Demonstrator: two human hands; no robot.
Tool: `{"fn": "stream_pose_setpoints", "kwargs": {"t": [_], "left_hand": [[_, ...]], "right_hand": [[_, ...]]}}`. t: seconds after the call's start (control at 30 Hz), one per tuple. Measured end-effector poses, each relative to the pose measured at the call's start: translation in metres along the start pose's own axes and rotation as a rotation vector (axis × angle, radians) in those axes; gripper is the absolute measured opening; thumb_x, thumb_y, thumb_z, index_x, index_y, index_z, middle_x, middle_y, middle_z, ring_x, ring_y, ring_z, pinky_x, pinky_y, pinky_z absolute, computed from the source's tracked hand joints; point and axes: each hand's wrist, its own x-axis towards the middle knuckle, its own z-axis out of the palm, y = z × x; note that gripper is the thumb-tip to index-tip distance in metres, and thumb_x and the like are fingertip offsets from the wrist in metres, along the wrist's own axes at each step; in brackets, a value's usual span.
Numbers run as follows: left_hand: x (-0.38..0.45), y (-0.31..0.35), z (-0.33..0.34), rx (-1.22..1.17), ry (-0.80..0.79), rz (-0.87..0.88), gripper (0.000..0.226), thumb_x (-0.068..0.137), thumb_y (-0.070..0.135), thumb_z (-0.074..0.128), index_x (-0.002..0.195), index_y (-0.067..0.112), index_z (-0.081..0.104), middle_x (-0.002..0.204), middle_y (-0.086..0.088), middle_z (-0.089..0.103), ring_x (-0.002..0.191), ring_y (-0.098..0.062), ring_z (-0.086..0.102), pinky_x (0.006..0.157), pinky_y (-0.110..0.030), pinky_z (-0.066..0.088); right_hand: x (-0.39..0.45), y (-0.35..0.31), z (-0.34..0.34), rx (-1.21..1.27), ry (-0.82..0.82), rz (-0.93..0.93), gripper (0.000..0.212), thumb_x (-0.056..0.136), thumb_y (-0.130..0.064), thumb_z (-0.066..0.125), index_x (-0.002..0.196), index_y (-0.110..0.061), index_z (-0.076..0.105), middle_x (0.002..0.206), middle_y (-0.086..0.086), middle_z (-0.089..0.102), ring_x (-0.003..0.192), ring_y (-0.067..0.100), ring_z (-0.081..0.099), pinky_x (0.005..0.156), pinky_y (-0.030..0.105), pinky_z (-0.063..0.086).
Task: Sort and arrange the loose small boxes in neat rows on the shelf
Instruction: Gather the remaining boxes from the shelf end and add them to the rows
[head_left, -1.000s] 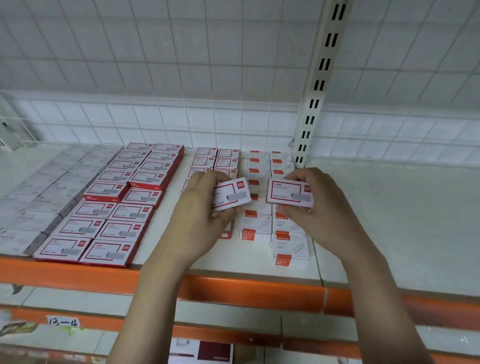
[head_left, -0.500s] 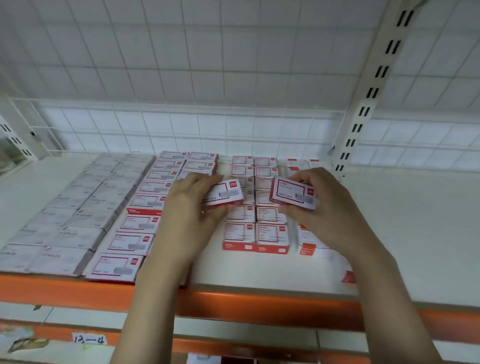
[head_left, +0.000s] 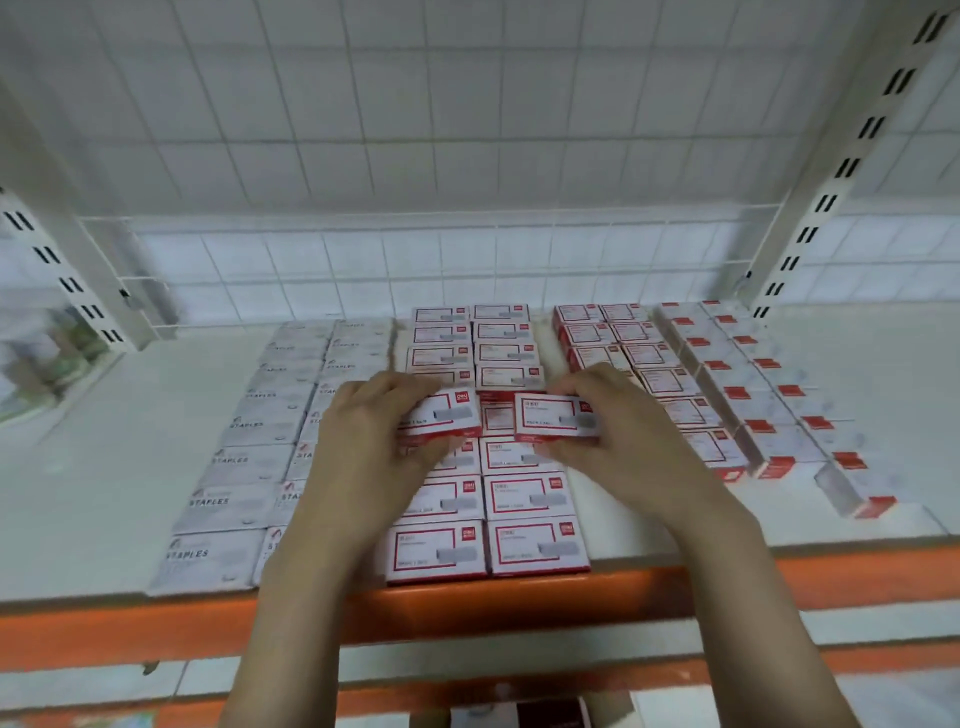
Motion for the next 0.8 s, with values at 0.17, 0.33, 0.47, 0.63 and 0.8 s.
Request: {"fn": "stream_pose_setpoints", "kwargs": {"t": [0.17, 0.33, 0.47, 0.63, 0.8], "left_hand": [[-0.008, -0.015, -0.004, -0.041, -0.053, -0.017, 0.048, 0.071, 0.038, 0.069, 0.118, 0.025, 0.064, 0.115, 0.002, 0.062, 0.107, -0.023, 0.05, 0.09, -0.026, 0.031], [-0.014, -0.022, -0.003, -0.06, -0.069, -0.024, 0.049, 0.069, 0.039, 0.068, 0.117, 0.026, 0.064, 0.116, 0.003, 0.061, 0.107, -0.022, 0.051, 0.09, -0.019, 0.028], [-0.016, -0.023, 0.002, -0.054, -0.072, -0.035, 0.049, 0.071, 0.031, 0.076, 0.117, 0.023, 0.064, 0.121, 0.0, 0.06, 0.112, -0.025, 0.049, 0.093, -0.025, 0.029], [-0.017, -0.02, 0.007, -0.053, -0.074, -0.028, 0.05, 0.07, 0.026, 0.079, 0.117, 0.02, 0.064, 0.122, -0.001, 0.059, 0.115, -0.024, 0.047, 0.094, -0.023, 0.025], [-0.019, -0.022, 0.006, -0.06, -0.077, -0.03, 0.051, 0.069, 0.024, 0.08, 0.117, 0.02, 0.065, 0.122, -0.001, 0.059, 0.114, -0.024, 0.047, 0.094, -0.024, 0.026]], "right_hand": [[0.007, -0.009, 0.014, -0.042, -0.069, 0.039, 0.05, 0.08, -0.027, 0.07, 0.127, -0.02, 0.053, 0.118, -0.003, 0.047, 0.107, 0.009, 0.045, 0.085, 0.011, 0.029], [0.021, -0.008, 0.023, -0.077, -0.096, 0.074, 0.053, 0.082, -0.025, 0.068, 0.131, -0.016, 0.05, 0.127, 0.0, 0.046, 0.12, 0.016, 0.044, 0.094, 0.016, 0.028], [0.011, -0.007, 0.024, -0.111, -0.034, 0.073, 0.046, 0.082, -0.021, 0.067, 0.126, -0.015, 0.054, 0.126, -0.001, 0.048, 0.119, 0.016, 0.044, 0.098, 0.018, 0.03], [0.002, -0.007, 0.028, -0.116, 0.014, 0.078, 0.037, 0.084, -0.011, 0.065, 0.12, -0.012, 0.06, 0.119, 0.0, 0.052, 0.114, 0.016, 0.046, 0.093, 0.012, 0.028], [0.006, -0.008, 0.033, -0.129, 0.036, 0.08, 0.034, 0.085, -0.008, 0.062, 0.119, -0.012, 0.062, 0.119, 0.0, 0.055, 0.116, 0.016, 0.044, 0.092, 0.01, 0.024]]}}
